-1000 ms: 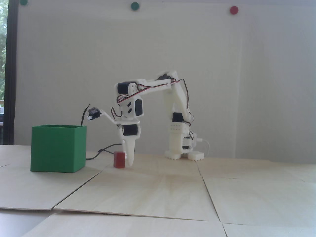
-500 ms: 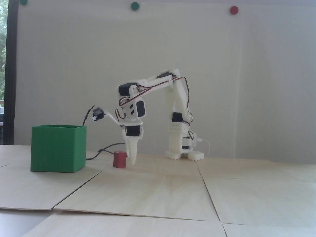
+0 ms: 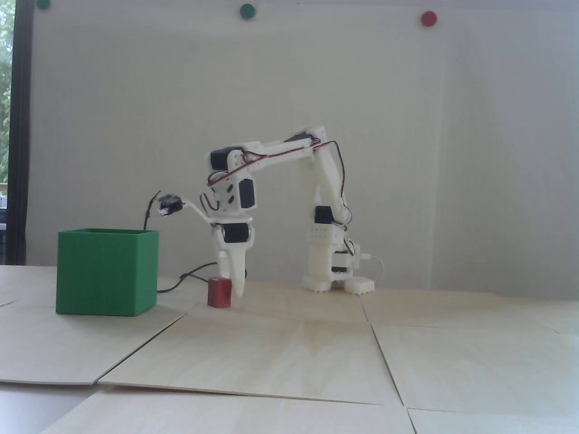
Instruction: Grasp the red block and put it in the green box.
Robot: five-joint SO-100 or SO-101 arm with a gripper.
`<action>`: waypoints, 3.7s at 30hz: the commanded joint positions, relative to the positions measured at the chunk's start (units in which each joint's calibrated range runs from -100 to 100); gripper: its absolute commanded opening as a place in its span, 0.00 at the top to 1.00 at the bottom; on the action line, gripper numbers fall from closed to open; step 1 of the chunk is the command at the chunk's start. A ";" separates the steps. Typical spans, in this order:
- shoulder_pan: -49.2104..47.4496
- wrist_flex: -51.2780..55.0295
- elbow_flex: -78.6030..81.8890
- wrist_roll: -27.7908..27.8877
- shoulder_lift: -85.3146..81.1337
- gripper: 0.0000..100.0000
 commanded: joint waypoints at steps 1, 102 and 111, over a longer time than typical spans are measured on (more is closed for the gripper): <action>1.30 0.06 -7.47 2.71 0.70 0.49; 5.65 -18.58 -24.59 7.81 -18.64 0.97; -8.99 -19.17 -3.83 7.86 -36.49 0.98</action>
